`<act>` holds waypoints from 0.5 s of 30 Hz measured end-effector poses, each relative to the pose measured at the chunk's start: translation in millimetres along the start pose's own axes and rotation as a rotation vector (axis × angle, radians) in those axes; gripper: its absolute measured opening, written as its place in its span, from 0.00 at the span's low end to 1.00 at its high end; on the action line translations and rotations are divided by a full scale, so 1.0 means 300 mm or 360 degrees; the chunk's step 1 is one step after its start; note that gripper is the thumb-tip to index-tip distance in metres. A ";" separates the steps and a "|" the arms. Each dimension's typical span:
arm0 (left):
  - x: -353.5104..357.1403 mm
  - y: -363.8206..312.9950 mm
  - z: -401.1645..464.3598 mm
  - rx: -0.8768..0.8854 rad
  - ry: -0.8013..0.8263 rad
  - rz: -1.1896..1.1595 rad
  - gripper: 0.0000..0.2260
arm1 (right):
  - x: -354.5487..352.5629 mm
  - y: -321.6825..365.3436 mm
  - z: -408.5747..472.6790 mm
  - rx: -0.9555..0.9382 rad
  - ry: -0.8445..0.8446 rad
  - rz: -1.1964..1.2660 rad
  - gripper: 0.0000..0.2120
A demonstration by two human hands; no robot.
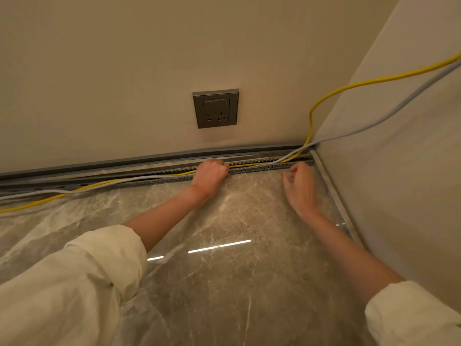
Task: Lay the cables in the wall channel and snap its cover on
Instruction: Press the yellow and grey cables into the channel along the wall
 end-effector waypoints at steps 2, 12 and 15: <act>-0.003 -0.003 0.013 0.0012 0.0020 -0.0012 0.05 | -0.008 -0.096 0.017 0.0359 -0.0111 0.0319 0.18; -0.028 -0.051 0.085 0.0075 0.0296 0.0223 0.05 | 0.012 -0.130 0.215 0.0471 0.0000 0.0981 0.04; -0.043 -0.069 0.093 0.0074 0.0288 0.0256 0.05 | 0.018 -0.140 0.234 0.0390 0.0040 0.0936 0.11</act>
Point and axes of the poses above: each hand's wrist, its own z-axis towards the middle knuckle, its own x-axis out of the palm, y = z × x, the point moved 9 cm from there along z, towards the middle knuckle, and after that the axes turned 4 degrees about -x, right-handed, at the moved point
